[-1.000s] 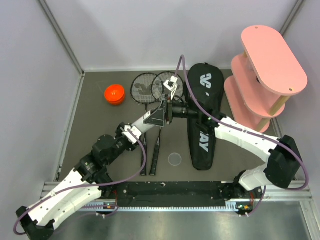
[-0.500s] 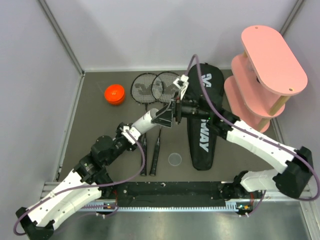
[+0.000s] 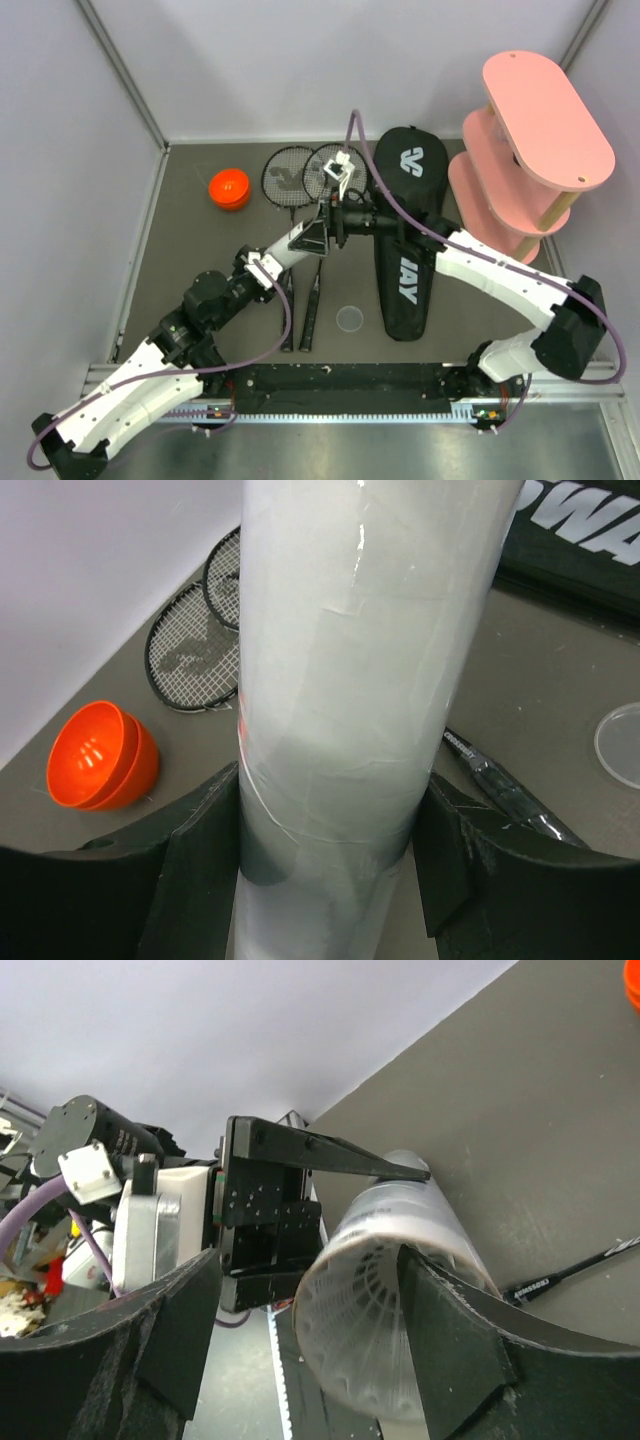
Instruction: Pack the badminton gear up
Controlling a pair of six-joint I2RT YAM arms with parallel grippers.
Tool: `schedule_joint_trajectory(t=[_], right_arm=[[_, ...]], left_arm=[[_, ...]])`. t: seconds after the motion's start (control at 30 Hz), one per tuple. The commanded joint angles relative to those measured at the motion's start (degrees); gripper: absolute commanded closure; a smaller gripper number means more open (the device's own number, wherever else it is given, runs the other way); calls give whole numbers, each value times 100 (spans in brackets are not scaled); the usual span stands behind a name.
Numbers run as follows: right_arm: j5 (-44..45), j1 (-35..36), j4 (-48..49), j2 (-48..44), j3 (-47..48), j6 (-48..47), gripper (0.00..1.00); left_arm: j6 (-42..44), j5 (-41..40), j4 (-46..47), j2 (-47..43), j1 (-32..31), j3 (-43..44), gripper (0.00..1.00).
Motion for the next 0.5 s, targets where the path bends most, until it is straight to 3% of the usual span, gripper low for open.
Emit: schedule_joint_trajectory(t=[0.0, 0.2, 0.27, 0.33, 0.47], right_arm=[[-301, 104, 436, 472, 353, 244, 30], [523, -106, -29, -306, -5, -336, 26], [690, -186, -310, -641, -164, -546, 20], [1164, -318, -573, -1236, -488, -705, 3], [1561, -722, -942, -2197, -1278, -802, 1]], left_arm=[[-27, 132, 622, -24, -24, 92, 100], [-45, 62, 570, -86, -24, 119, 100], [-45, 1, 570, -77, -33, 127, 100], [-45, -26, 561, -77, -24, 136, 100], [-45, -140, 526, -51, -33, 162, 100]])
